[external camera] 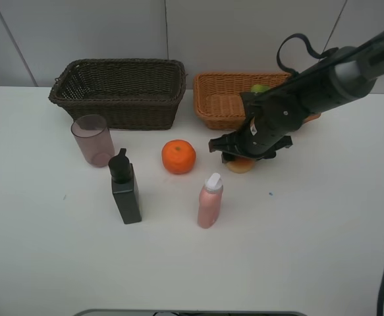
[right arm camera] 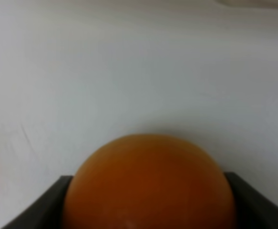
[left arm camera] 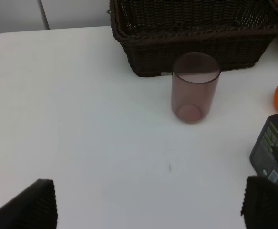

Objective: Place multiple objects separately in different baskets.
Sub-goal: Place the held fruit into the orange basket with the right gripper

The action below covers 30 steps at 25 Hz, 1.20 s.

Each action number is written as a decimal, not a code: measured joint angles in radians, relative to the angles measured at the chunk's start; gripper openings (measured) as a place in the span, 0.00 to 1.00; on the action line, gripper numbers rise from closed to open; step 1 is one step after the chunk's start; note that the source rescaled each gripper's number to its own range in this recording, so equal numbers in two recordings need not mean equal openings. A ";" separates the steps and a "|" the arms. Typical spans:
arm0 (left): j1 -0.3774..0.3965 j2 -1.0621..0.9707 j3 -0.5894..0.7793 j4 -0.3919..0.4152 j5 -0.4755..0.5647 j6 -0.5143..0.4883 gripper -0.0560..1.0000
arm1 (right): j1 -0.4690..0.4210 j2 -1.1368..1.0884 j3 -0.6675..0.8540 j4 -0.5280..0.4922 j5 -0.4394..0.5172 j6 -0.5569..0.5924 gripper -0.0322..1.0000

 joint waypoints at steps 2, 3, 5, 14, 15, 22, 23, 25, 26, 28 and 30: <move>0.000 0.000 0.000 0.000 0.000 0.000 1.00 | 0.000 0.000 0.000 0.000 0.000 0.000 0.46; 0.000 0.000 0.000 0.000 0.000 0.000 1.00 | 0.000 0.000 0.000 0.000 0.000 0.000 0.46; 0.000 0.000 0.000 0.000 0.000 0.000 1.00 | 0.000 -0.001 0.000 0.000 0.000 0.000 0.46; 0.000 0.000 0.000 0.000 0.000 0.000 1.00 | 0.000 -0.126 0.000 -0.003 0.118 -0.031 0.46; 0.000 0.000 0.000 0.000 0.000 0.000 1.00 | 0.000 -0.143 0.000 0.000 0.137 -0.050 0.46; 0.000 0.000 0.000 0.000 0.000 0.000 1.00 | -0.046 -0.228 -0.078 0.140 0.300 -0.282 0.46; 0.000 0.000 0.000 0.000 0.000 0.000 1.00 | -0.059 -0.229 -0.101 0.159 0.326 -0.318 0.46; 0.000 0.000 0.000 0.000 0.000 0.000 1.00 | -0.084 -0.229 -0.160 0.182 0.371 -0.376 0.46; 0.000 0.000 0.000 0.000 0.000 0.000 1.00 | -0.099 -0.229 -0.183 0.190 0.386 -0.392 0.46; 0.000 0.000 0.000 0.000 0.000 0.000 1.00 | -0.130 -0.229 -0.238 0.192 0.407 -0.412 0.46; 0.000 0.000 0.000 0.000 0.000 0.000 1.00 | -0.167 -0.221 -0.281 0.192 0.411 -0.417 0.46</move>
